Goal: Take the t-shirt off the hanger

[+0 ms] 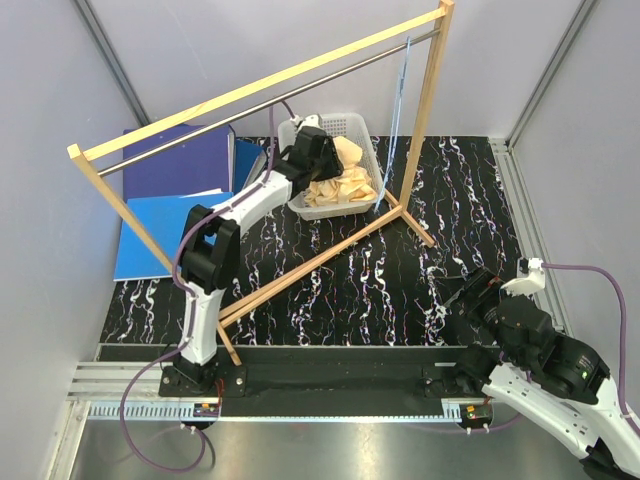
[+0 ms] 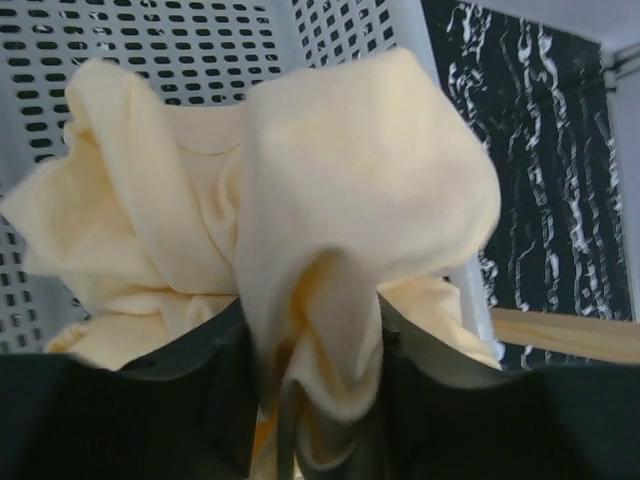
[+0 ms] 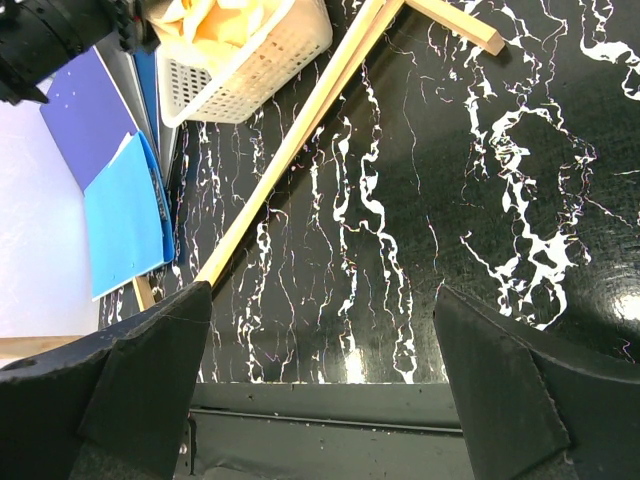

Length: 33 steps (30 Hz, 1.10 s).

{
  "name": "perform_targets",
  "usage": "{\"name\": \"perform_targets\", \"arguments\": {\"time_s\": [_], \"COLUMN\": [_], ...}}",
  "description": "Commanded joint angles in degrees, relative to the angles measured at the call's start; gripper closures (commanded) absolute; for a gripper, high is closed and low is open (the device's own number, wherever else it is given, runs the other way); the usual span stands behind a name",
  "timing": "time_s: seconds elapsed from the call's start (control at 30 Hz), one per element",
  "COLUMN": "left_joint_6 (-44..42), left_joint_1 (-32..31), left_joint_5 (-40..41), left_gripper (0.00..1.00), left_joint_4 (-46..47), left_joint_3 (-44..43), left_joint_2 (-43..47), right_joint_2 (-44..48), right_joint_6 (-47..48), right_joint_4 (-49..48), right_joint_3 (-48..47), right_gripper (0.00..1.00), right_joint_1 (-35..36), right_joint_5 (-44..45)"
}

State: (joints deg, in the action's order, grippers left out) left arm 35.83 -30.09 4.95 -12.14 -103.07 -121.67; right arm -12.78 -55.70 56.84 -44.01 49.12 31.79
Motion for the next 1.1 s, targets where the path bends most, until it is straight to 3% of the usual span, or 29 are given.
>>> {"name": "perform_targets", "arguments": {"time_s": [0.0,0.03,0.07,0.13,0.63,0.87,1.07], "left_joint_6": [-1.29,-1.55,-1.91,-2.17,0.11,5.64,7.84], "left_joint_1": [1.61,1.61,1.61,1.61,-0.58,-12.77,-23.87], "left_joint_5": [-3.90,-3.98,-4.16,-4.60,-12.33,-19.36,-15.15], "left_gripper": [0.29,0.23,0.06,0.01,0.01,0.01,0.01], "left_joint_4": [-6.57,-6.75,-6.93,-7.46,-7.81,4.39,6.78], "left_joint_3": [-3.55,-3.02,-2.58,-0.66,18.94,43.10,59.80], "left_joint_2": [1.87,3.61,4.50,7.83,31.30,45.89,60.03], "right_joint_2": [-1.29,-1.81,-1.81,-2.08,-6.38,-8.93,-8.67], "right_joint_6": [0.42,0.51,0.59,0.77,1.39,1.83,-0.11], "right_joint_4": [-1.99,-2.00,-2.26,-2.43,-9.20,-15.70,-22.02], "right_joint_3": [-0.02,-0.02,0.06,0.06,3.75,6.30,11.48], "right_gripper": [0.00,0.00,0.00,0.00,0.00,0.00,0.00], "right_joint_1": [0.27,0.27,0.27,0.27,0.27,0.27,0.18], "right_joint_5": [-0.68,-1.03,-1.03,-1.12,-6.91,-10.87,-14.21]}}
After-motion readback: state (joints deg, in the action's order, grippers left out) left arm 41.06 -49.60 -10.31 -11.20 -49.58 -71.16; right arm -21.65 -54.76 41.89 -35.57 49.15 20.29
